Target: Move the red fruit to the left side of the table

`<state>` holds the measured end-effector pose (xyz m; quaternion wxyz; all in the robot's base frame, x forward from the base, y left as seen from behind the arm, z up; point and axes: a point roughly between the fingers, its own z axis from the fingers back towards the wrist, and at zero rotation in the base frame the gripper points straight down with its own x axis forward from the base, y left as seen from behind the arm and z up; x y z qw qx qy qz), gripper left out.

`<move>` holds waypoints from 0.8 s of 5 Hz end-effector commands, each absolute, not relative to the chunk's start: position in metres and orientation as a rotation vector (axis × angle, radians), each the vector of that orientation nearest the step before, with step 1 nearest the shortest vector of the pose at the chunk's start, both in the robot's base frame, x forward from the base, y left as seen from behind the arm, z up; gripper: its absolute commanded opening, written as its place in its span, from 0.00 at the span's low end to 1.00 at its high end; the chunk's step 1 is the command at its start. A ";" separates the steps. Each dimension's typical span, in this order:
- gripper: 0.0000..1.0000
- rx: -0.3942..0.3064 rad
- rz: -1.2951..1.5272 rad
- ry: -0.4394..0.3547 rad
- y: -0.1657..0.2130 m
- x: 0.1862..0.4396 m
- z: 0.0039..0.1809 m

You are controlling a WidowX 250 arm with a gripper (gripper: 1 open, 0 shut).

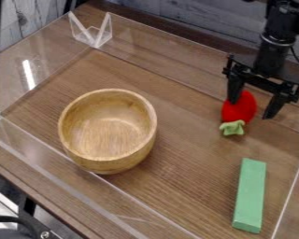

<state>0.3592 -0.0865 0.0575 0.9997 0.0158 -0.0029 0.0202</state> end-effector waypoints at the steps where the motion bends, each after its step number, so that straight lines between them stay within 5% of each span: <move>1: 1.00 0.024 0.055 -0.074 -0.089 0.371 0.085; 4: 1.00 0.030 0.051 -0.099 -0.085 0.363 0.108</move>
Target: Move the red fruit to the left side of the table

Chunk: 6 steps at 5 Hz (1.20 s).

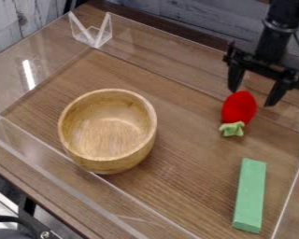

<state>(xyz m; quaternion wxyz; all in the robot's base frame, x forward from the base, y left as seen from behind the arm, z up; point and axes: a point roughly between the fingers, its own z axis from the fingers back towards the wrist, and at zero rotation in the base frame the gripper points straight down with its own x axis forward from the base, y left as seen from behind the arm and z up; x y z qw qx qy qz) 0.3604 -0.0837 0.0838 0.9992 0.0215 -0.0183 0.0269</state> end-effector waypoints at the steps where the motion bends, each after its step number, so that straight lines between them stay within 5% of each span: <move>1: 1.00 0.032 0.042 -0.089 -0.084 0.359 0.108; 6: 1.00 0.025 -0.165 -0.127 -0.077 0.366 0.099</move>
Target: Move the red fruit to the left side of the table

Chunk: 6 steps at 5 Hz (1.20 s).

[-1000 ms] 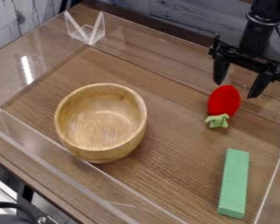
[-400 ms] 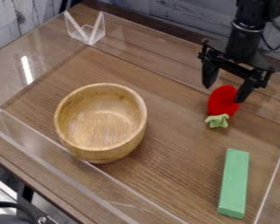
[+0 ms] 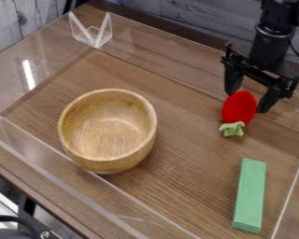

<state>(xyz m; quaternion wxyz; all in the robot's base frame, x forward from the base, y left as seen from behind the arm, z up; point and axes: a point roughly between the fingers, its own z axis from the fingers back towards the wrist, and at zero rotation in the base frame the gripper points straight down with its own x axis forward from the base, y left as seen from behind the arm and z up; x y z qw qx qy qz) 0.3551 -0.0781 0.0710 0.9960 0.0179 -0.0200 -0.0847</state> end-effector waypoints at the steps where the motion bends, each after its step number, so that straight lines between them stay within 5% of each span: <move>1: 1.00 0.025 -0.185 -0.126 -0.067 0.366 0.101; 4: 1.00 0.023 -0.212 -0.111 -0.061 0.369 0.066; 5: 0.00 0.025 -0.189 -0.097 -0.061 0.372 0.058; 6: 0.00 0.019 -0.145 -0.125 -0.055 0.375 0.075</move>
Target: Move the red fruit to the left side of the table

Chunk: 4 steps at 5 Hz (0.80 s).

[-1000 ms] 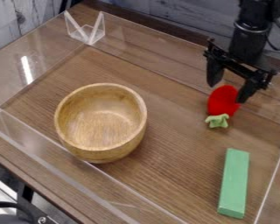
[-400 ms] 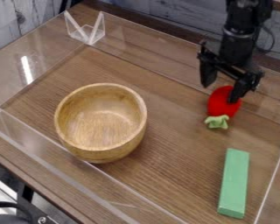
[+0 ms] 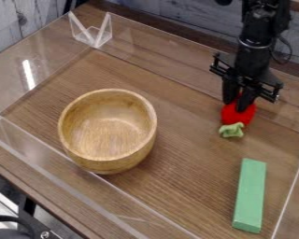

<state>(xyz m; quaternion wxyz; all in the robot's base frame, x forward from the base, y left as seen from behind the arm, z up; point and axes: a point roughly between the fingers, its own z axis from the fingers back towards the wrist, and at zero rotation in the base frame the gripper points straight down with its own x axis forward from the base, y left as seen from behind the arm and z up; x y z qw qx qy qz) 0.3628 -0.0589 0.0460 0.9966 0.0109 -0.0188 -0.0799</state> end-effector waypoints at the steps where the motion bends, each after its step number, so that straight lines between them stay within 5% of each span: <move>1: 0.00 0.012 -0.097 -0.166 -0.048 0.378 0.100; 2: 0.00 -0.007 -0.051 -0.218 -0.037 0.376 0.129; 4: 0.00 -0.023 0.044 -0.244 -0.028 0.373 0.156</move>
